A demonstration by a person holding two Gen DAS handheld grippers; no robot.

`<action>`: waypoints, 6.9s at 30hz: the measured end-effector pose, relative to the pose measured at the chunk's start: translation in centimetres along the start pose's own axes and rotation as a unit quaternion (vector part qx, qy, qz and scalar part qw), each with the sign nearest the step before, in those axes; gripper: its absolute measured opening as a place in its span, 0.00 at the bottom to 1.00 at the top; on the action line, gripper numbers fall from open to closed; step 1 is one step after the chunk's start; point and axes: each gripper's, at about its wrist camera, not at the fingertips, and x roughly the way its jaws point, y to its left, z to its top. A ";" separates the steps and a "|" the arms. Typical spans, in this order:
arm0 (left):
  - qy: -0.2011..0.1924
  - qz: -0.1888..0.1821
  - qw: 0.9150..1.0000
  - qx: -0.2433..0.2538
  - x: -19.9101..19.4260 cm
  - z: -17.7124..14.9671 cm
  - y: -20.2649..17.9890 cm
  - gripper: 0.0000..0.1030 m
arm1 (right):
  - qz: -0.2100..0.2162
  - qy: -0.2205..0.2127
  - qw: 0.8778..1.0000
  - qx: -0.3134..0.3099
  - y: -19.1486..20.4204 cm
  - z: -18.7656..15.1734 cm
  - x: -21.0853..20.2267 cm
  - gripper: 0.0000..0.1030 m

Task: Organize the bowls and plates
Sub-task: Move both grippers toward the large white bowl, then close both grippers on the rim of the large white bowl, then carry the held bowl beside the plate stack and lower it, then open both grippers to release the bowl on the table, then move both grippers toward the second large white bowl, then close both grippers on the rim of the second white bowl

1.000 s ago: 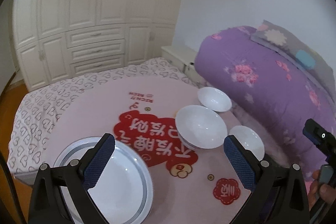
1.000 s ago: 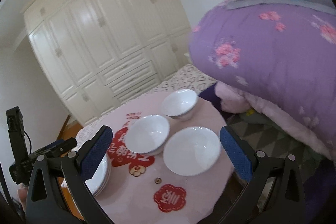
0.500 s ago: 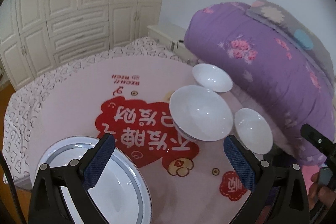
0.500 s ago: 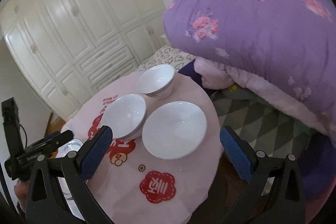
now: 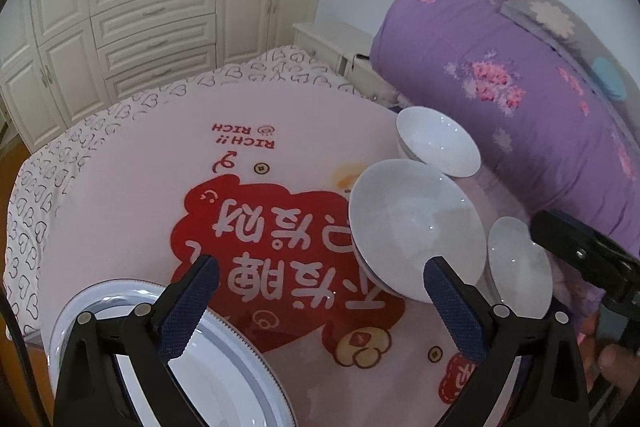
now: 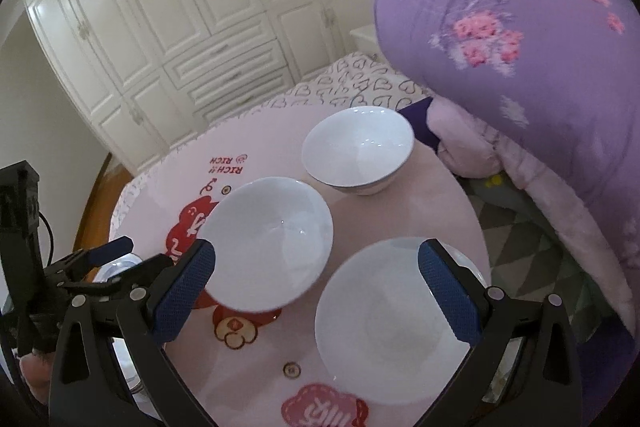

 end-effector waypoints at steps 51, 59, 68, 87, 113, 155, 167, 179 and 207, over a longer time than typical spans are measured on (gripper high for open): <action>0.053 -0.072 0.996 -0.020 -0.4 0.1 -0.5 0.15 | 0.028 0.072 0.996 -0.036 4.4 -0.9 2.9 0.23; 0.067 -0.081 0.994 0.013 -3.6 -2.5 -1.0 0.15 | 0.022 0.064 0.998 -0.009 5.1 -4.0 -0.1 0.23; 0.099 -0.102 0.990 0.018 -5.0 -5.1 -0.8 0.15 | 0.029 0.076 0.997 0.013 5.3 -7.4 -2.3 0.23; 0.131 -0.068 0.988 0.040 -3.7 -7.1 -1.9 0.14 | 0.053 0.144 0.987 0.039 4.6 -11.4 0.4 0.26; 0.074 -0.060 0.992 0.079 -3.8 -6.3 -3.3 0.92 | 0.083 0.048 0.991 0.097 0.7 -10.4 -2.4 1.00; -0.027 -0.076 0.992 0.097 -5.5 -1.6 -9.0 0.99 | -0.124 -0.119 0.982 0.073 -4.6 -4.7 -12.5 1.00; 0.015 -0.063 0.990 0.127 0.9 -0.2 -11.3 0.99 | -0.142 -0.059 0.983 0.100 -8.6 -5.8 -9.5 1.00; 0.088 -0.061 0.986 0.126 8.1 1.0 -12.5 0.87 | -0.116 -0.001 0.986 0.122 -10.3 -6.3 -4.7 1.00; 0.154 -0.127 0.975 0.099 12.7 0.5 -13.6 0.15 | -0.042 0.054 0.989 0.130 -9.2 -6.3 0.2 0.19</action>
